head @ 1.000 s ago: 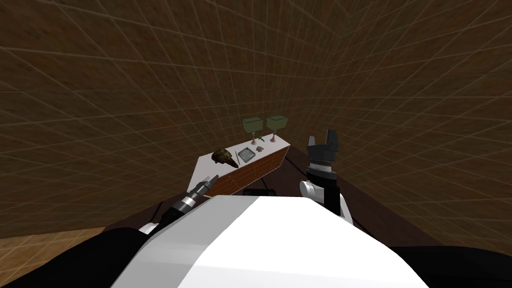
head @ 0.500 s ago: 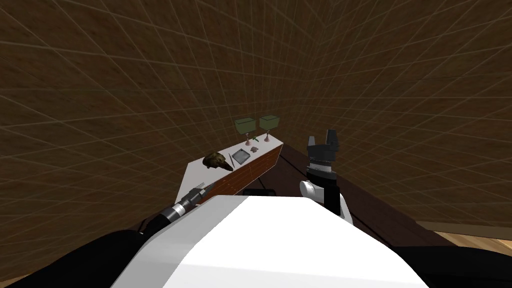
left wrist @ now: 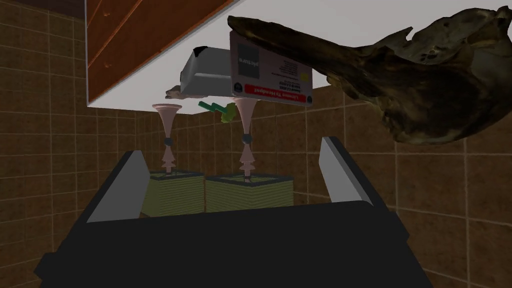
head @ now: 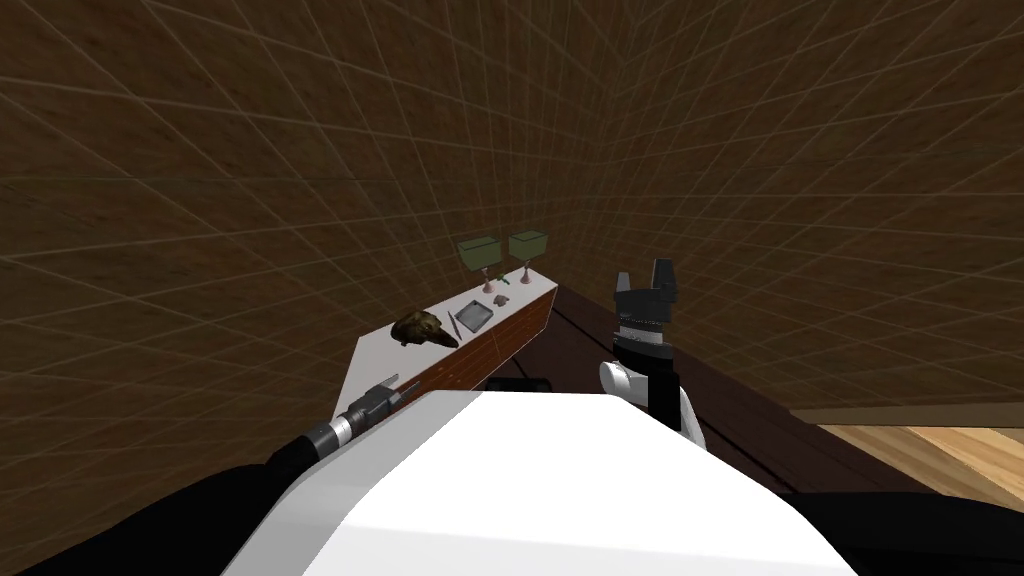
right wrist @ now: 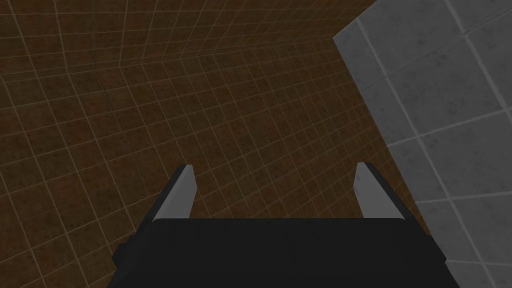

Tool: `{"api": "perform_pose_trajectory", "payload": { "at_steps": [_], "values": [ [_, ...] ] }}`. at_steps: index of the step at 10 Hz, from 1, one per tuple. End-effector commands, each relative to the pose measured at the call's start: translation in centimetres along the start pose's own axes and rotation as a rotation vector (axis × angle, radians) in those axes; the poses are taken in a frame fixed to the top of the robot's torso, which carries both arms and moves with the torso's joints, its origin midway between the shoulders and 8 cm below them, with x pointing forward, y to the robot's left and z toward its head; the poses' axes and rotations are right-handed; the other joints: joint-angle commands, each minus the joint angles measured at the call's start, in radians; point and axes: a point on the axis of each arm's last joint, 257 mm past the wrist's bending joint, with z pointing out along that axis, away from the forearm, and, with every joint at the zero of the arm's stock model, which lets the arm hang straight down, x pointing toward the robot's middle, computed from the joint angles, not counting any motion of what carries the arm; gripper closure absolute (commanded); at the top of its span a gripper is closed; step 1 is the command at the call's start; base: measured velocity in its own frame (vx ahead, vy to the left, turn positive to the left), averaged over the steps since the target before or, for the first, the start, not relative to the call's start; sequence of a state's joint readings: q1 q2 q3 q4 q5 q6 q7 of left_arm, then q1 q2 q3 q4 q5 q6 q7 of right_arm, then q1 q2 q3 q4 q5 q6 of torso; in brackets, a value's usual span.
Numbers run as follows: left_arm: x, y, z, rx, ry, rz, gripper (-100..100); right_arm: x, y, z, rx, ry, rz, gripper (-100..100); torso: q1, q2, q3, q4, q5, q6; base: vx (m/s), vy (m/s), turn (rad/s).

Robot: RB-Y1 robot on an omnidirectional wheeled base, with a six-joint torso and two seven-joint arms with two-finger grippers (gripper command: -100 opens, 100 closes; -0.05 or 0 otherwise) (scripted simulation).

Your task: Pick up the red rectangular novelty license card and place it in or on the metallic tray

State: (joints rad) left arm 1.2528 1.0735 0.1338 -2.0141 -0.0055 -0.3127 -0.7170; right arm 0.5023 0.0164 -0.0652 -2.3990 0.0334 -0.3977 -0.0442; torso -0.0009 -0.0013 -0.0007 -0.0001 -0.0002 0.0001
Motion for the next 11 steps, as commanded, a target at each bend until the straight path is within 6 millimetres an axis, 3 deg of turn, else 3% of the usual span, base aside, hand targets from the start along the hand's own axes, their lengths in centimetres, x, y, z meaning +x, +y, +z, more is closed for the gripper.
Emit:
{"api": "perform_pose_trajectory", "payload": {
  "at_steps": [1,4,5,6,8,11],
  "values": [
    [0.8,0.4,-0.5,0.014,0.048,0.077,-100,0.0,0.0,0.0,0.000,0.000,0.000,0,0.000,0.000,0.000,0.000,0.000,0.000,0.021,-0.015,-0.135],
    [4.0,2.4,-2.7,0.021,0.184,0.233,-100,0.0,0.0,0.0,0.000,0.000,0.000,0,0.000,0.000,0.000,0.000,0.000,-0.001,0.023,-0.021,-0.206],
    [3.8,2.4,-2.5,0.043,0.195,0.277,-100,0.0,0.0,0.0,0.000,0.000,0.000,0,0.000,0.000,0.000,0.000,0.000,0.000,0.019,-0.009,-0.137],
    [5.2,3.5,-3.7,0.042,0.253,0.335,-100,0.0,0.0,0.0,0.000,0.000,0.000,0,0.000,0.000,0.000,0.000,0.000,-0.001,0.026,-0.015,-0.197],
    [5.0,3.4,-3.4,0.068,0.265,0.379,-100,0.0,0.0,0.0,0.000,0.000,0.000,0,0.000,0.000,0.000,0.000,0.000,-0.001,0.016,-0.005,-0.083],
    [7.2,5.5,-5.3,0.109,0.382,0.550,-100,0.0,0.0,0.0,0.000,0.000,0.000,0,0.001,0.000,0.000,0.000,0.000,-0.001,0.023,-0.009,-0.219]
  ]
}}
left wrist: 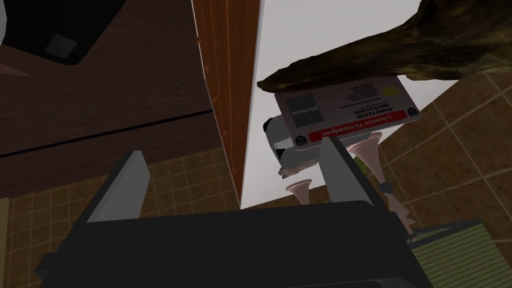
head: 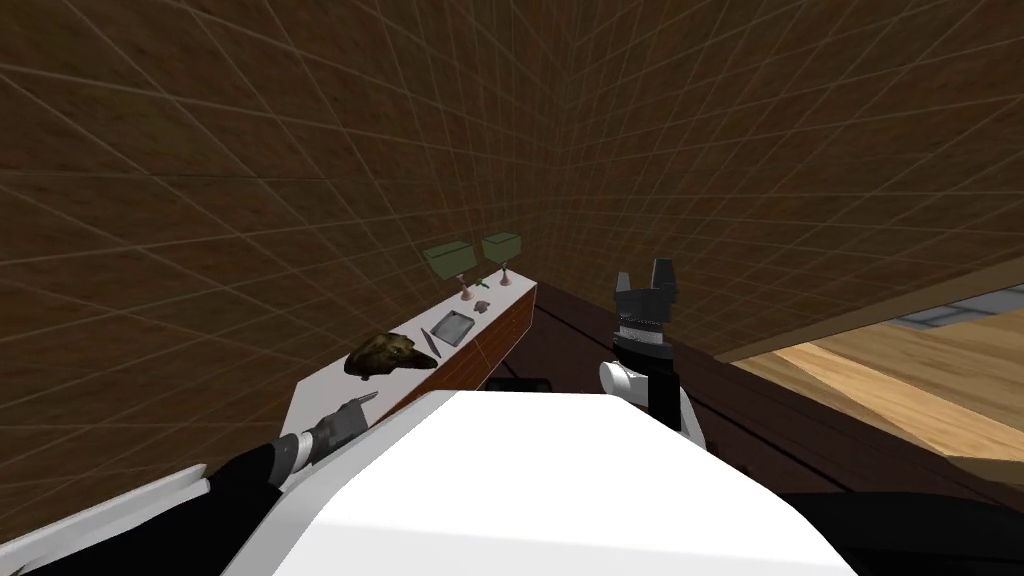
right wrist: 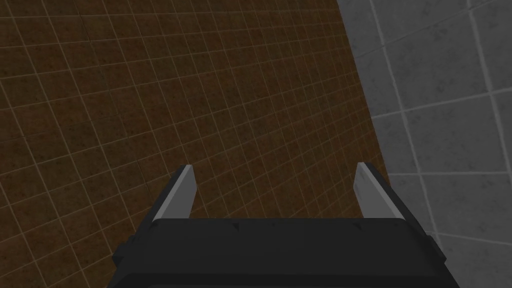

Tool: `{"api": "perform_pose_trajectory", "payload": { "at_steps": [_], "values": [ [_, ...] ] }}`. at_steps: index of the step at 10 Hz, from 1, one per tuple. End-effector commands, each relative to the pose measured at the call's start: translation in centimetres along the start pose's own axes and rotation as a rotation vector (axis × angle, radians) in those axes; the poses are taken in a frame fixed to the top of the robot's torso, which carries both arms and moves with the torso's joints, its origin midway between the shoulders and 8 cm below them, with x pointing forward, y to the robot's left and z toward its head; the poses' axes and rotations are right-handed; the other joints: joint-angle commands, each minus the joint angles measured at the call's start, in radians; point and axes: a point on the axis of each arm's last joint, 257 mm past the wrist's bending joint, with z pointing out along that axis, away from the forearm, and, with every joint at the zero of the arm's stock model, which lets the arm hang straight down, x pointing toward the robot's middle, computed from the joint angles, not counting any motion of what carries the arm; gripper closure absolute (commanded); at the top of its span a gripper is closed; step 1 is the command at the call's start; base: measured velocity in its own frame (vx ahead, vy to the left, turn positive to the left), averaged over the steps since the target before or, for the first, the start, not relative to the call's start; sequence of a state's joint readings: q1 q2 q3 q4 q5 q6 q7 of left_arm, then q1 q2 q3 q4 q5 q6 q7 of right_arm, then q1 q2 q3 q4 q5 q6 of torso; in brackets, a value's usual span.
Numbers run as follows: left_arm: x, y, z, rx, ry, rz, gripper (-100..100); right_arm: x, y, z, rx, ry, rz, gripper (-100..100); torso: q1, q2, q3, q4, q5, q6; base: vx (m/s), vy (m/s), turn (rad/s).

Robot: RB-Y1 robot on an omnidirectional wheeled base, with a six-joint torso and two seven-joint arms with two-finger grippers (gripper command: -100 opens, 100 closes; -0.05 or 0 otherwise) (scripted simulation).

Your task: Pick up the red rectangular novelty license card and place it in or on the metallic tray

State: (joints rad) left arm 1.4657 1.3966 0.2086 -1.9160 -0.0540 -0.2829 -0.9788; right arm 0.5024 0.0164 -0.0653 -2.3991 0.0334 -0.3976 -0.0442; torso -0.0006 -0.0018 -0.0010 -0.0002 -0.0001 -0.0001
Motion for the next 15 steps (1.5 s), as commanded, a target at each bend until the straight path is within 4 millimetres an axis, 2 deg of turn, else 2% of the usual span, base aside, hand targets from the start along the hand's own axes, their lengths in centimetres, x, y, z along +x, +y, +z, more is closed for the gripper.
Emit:
{"api": "perform_pose_trajectory", "payload": {
  "at_steps": [1,2,3,4,5,6,7,8,9,10,13,15],
  "values": [
    [0.6,0.4,0.0,0.024,0.030,0.071,-100,0.0,0.0,0.0,0.000,0.000,0.000,0,0.000,0.000,0.000,0.000,0.000,0.000,0.025,-0.002,-0.125],
    [2.3,0.7,-0.6,0.038,0.079,0.142,-100,0.0,0.0,0.0,0.000,0.000,0.000,0,0.000,0.000,0.000,0.000,0.000,-0.001,0.028,-0.008,-0.203],
    [2.0,0.8,-0.4,0.055,0.081,0.169,-100,0.0,0.0,0.0,0.000,0.000,0.000,0,0.000,0.000,0.000,0.000,0.000,0.000,0.024,-0.002,-0.114],
    [3.5,1.2,-1.0,0.072,0.126,0.242,-100,0.0,0.0,0.0,0.000,0.000,0.000,0,0.000,0.000,0.000,0.000,0.000,-0.001,0.030,-0.004,-0.209],
    [3.2,1.2,-0.7,0.087,0.127,0.266,-100,0.0,0.0,0.0,0.000,0.000,0.000,0,0.000,0.000,0.000,0.000,0.000,0.000,0.023,0.001,-0.147],
    [4.5,1.7,-1.2,0.108,0.168,0.340,-100,0.0,0.0,0.0,0.000,0.000,0.000,0,0.000,0.000,0.000,0.000,0.000,-0.001,0.025,-0.003,-0.233],
    [4.3,1.7,-1.0,0.121,0.167,0.359,-100,0.0,0.0,0.0,0.000,0.000,0.000,0,0.000,0.000,0.000,0.000,0.000,-0.001,0.025,0.001,-0.103],
    [5.5,2.2,-1.4,0.145,0.204,0.437,-100,0.0,0.0,0.0,0.000,0.000,0.000,0,0.000,0.000,0.000,0.000,0.000,-0.001,0.031,-0.003,-0.203],
    [5.3,2.3,-1.2,0.155,0.203,0.450,-100,0.0,0.0,0.0,0.000,0.000,0.000,0,0.000,0.000,0.000,0.000,0.000,-0.001,0.022,0.005,-0.118],
    [6.3,2.8,-1.5,0.180,0.235,0.527,-100,0.0,0.0,0.0,0.000,0.000,0.000,0,0.000,0.000,0.000,0.000,0.000,-0.001,0.029,0.003,-0.247],
    [6.8,3.3,-1.4,0.223,0.259,0.622,-100,0.0,0.0,0.0,0.000,0.000,0.000,0,0.000,0.000,0.000,0.000,0.000,-0.001,0.023,0.005,-0.122],
    [8.1,4.2,-1.6,0.278,0.301,0.760,-100,0.0,0.0,0.0,0.000,0.000,0.000,0,0.000,0.000,0.000,0.000,0.000,-0.001,0.030,0.006,-0.248]
  ]
}}
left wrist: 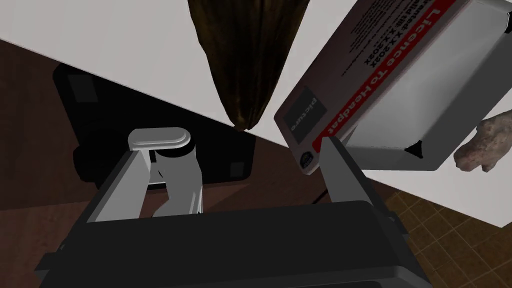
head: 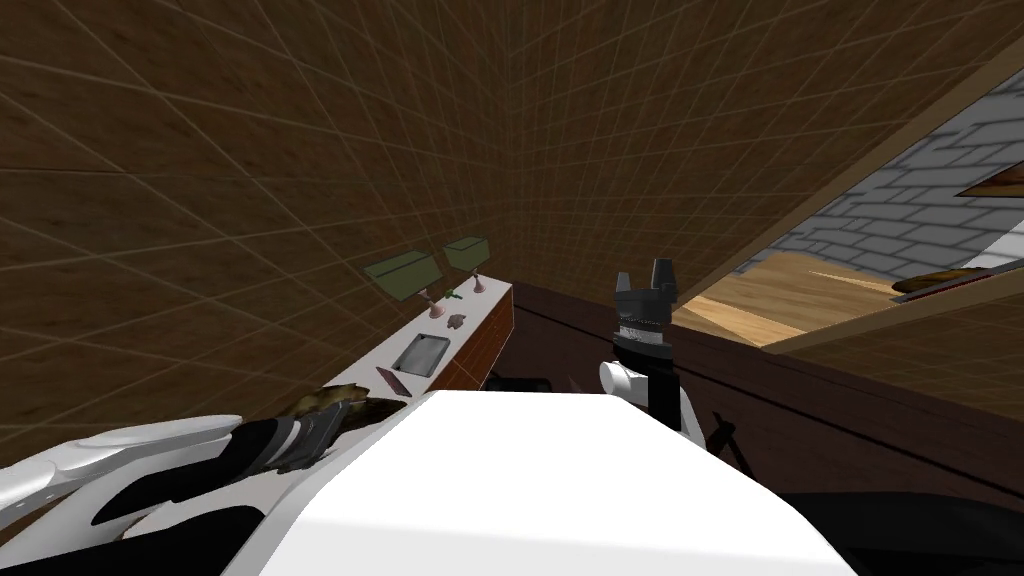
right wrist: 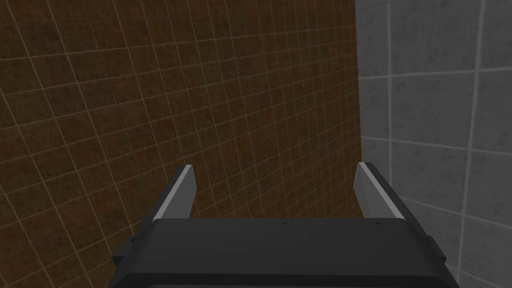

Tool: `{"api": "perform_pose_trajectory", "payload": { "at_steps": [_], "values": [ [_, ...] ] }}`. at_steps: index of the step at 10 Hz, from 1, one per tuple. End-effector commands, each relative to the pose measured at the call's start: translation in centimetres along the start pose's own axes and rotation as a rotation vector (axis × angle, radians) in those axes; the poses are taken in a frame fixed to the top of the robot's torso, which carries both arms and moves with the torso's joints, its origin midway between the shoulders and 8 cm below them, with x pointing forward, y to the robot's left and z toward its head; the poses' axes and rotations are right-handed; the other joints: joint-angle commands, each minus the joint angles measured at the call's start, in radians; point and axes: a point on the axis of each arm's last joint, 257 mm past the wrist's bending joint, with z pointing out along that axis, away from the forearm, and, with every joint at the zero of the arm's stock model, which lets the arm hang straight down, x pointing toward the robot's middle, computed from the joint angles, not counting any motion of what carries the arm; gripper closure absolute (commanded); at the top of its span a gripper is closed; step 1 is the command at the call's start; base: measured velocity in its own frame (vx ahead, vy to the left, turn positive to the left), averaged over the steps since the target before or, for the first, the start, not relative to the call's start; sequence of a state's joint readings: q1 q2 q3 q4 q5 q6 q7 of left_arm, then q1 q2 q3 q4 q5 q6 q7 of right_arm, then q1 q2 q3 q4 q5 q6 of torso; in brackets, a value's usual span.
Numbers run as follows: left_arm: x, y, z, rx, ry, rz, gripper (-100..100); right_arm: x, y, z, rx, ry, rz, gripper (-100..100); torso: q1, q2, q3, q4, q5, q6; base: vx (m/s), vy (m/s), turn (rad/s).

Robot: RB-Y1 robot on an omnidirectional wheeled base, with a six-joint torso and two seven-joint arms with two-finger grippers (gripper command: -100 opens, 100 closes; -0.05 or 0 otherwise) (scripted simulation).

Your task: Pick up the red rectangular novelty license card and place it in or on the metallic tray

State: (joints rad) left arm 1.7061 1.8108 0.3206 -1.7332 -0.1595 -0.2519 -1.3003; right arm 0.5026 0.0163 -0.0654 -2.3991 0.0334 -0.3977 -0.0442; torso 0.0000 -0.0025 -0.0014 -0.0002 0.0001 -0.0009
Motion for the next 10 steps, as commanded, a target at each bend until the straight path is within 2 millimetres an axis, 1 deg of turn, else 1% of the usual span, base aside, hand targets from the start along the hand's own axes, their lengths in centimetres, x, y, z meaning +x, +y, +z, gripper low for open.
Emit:
{"api": "perform_pose_trajectory", "payload": {
  "at_steps": [1,2,3,5,7,10],
  "values": [
    [0.1,0.2,0.3,0.021,0.008,0.062,-100,0.0,0.0,0.0,0.000,0.000,0.000,0,0.000,0.000,0.000,0.000,0.000,0.000,0.026,0.016,-0.095],
    [0.7,0.2,0.5,0.046,0.021,0.134,-100,0.0,0.0,0.0,0.000,0.000,0.000,0,0.000,0.001,0.000,0.000,0.000,-0.001,0.023,0.009,-0.152],
    [0.6,0.3,0.5,0.046,0.020,0.135,-100,0.0,0.0,0.0,0.000,0.000,0.000,0,0.000,0.001,0.000,0.000,0.000,0.000,0.018,0.007,-0.087],
    [1.4,0.5,1.0,0.090,0.037,0.261,-100,0.0,0.0,0.0,0.000,0.000,0.000,0,0.000,0.001,0.001,0.000,0.000,-0.001,0.023,0.008,-0.156],
    [1.3,0.5,1.0,0.091,0.036,0.264,-100,0.0,0.0,0.0,0.000,0.000,0.000,0,0.000,0.001,0.001,0.000,0.000,-0.001,0.014,0.006,-0.049],
    [1.6,0.9,1.8,0.141,0.041,0.406,-100,0.0,0.0,0.0,0.000,0.000,0.000,0,-0.001,0.002,0.001,0.000,0.000,-0.001,0.015,0.006,-0.152]
  ]
}}
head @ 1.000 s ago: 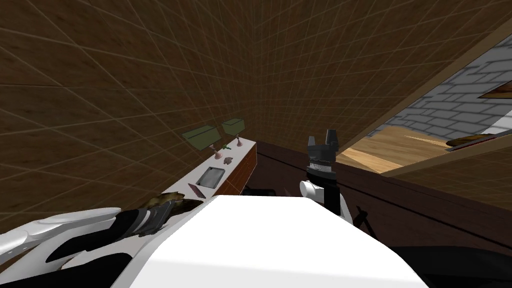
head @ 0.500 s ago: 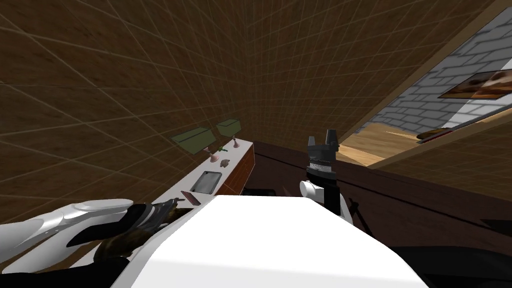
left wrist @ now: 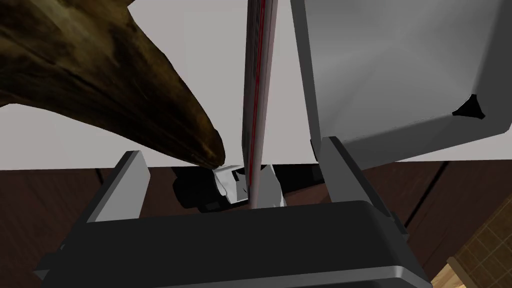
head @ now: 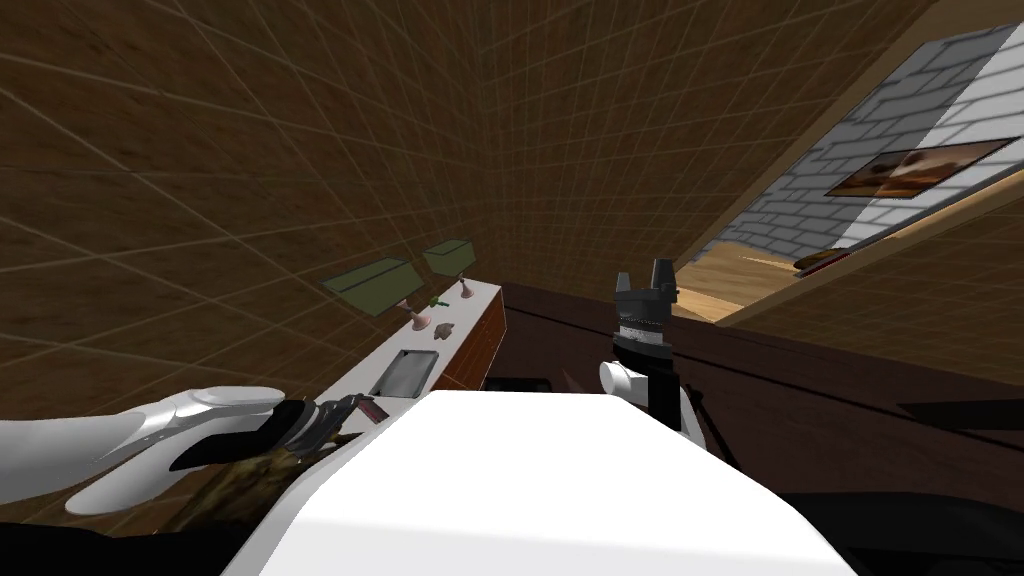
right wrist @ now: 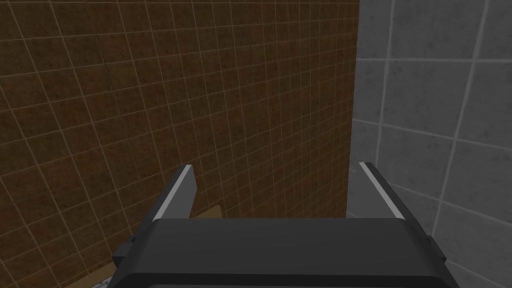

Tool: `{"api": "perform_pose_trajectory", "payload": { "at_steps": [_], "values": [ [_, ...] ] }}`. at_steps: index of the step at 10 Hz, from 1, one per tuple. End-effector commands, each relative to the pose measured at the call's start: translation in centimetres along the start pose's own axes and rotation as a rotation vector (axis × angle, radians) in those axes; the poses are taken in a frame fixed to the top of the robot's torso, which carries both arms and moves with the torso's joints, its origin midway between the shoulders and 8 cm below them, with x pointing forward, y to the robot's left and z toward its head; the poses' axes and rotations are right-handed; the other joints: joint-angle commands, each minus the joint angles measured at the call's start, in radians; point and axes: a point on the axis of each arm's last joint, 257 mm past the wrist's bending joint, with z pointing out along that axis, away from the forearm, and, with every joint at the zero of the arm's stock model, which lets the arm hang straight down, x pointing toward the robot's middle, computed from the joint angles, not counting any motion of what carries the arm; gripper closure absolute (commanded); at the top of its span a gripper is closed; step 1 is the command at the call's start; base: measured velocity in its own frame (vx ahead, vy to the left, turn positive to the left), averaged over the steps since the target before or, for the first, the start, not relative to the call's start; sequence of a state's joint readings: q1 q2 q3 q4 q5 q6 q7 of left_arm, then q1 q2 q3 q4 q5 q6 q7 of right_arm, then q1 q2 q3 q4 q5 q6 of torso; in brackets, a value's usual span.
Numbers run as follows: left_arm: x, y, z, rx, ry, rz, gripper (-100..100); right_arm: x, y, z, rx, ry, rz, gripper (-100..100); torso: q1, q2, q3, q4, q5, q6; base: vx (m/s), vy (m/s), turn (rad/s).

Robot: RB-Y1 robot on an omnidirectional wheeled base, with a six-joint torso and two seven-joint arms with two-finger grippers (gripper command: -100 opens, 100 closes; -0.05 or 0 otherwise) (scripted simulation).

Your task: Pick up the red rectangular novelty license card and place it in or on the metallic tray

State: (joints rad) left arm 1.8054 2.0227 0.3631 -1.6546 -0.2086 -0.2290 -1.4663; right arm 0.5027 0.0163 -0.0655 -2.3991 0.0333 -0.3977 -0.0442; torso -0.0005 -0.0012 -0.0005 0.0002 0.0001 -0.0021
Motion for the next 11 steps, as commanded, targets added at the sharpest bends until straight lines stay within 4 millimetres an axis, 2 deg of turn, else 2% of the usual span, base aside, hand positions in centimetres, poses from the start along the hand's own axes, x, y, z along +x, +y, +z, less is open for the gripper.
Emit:
{"api": "perform_pose_trajectory", "payload": {
  "at_steps": [1,3,4,5,9,11],
  "values": [
    [0.1,0.2,0.3,0.018,0.000,0.058,-100,0.0,0.0,0.0,0.000,0.000,0.000,0,0.000,0.000,0.000,0.000,0.000,0.000,0.020,0.008,-0.095],
    [0.1,0.3,0.4,0.021,-0.001,0.069,-100,0.0,0.0,0.0,0.000,0.000,0.000,0,0.000,0.000,0.000,0.000,0.000,0.000,0.012,0.008,-0.055],
    [0.1,0.3,0.4,0.022,-0.001,0.073,0,0.0,0.0,0.0,0.000,0.000,0.000,0,0.000,0.001,0.001,0.000,0.000,-0.001,0.000,0.000,0.000],
    [0.2,0.8,0.7,0.024,0.000,0.032,-100,0.0,0.0,0.0,0.000,0.000,0.000,0,-0.001,0.002,0.001,0.000,0.000,-0.001,-0.093,0.022,-0.227],
    [0.3,2.7,1.7,0.029,0.005,-0.123,-100,0.0,0.0,0.0,0.000,0.000,0.000,0,0.006,0.018,0.011,0.004,0.001,0.000,-0.269,0.090,-0.433],
    [0.3,3.2,2.0,0.029,0.006,-0.173,-100,0.0,0.0,0.0,0.000,0.000,0.000,0,0.003,0.018,0.011,0.005,0.001,-0.002,-0.197,0.030,-0.208]
  ]
}}
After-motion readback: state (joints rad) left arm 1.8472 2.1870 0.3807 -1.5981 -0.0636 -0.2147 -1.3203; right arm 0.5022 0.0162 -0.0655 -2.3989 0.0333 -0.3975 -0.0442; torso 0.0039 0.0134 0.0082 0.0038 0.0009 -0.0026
